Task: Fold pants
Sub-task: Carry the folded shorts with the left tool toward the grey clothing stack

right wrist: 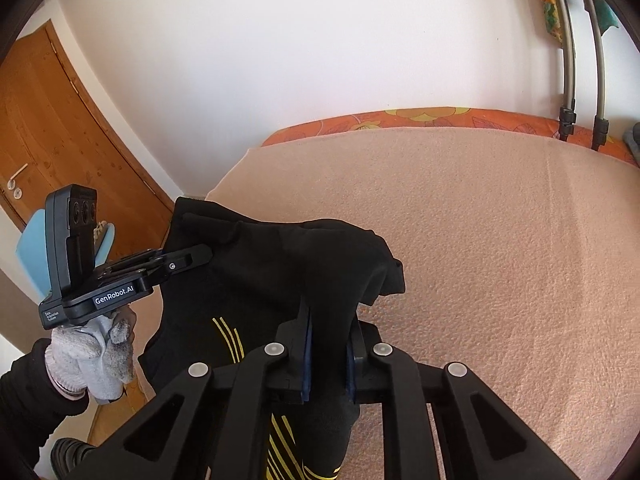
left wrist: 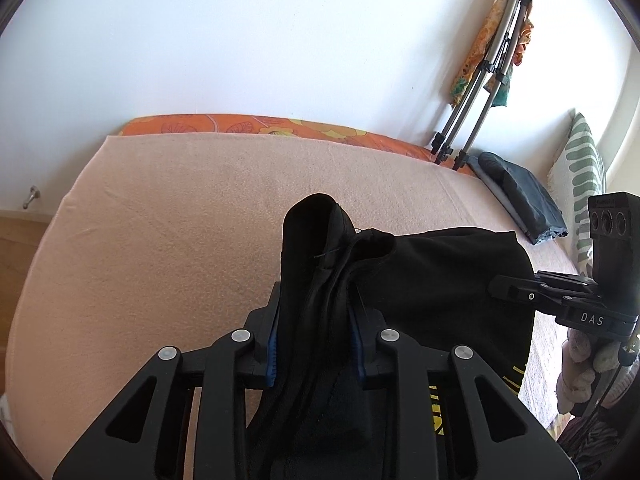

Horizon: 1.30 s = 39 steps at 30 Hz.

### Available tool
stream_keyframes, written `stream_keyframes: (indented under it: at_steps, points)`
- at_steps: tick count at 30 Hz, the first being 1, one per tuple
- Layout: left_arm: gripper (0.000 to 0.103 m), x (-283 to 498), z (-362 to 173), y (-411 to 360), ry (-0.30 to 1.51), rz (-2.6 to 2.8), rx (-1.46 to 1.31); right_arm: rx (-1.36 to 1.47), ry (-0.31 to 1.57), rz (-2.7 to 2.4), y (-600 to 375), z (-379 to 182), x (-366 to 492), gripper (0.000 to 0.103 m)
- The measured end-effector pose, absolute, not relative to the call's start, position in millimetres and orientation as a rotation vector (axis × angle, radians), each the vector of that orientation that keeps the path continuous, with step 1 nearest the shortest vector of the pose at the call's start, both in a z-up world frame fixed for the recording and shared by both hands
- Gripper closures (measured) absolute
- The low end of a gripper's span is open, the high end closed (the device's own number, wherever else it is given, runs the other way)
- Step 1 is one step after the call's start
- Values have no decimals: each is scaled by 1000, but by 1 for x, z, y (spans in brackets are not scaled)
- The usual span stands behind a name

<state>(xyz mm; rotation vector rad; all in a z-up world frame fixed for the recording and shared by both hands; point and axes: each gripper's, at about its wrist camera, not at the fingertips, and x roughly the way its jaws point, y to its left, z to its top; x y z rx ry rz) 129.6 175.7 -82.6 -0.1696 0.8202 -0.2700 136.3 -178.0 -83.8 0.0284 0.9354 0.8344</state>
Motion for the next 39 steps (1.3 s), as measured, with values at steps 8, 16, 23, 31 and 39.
stream_keyframes:
  at_steps: [8,16,23,31,39]
  points:
    - [78,104,-53,165,742,-275,-133,11,865,839,-189,-57,119,93]
    - [78,82,-28,152,676,-302,-114,2,797,831,-206,-31,102,94]
    - [78,75,-7,128,634,-347,-120,23,738,796,-243,-8,86,94]
    - [78,77,20,74,582,-438,-112,18,657,729,-306,30,79,94]
    - [78,87,43,-17,542,-562,-97,28,601,617,-395,63,83,94]
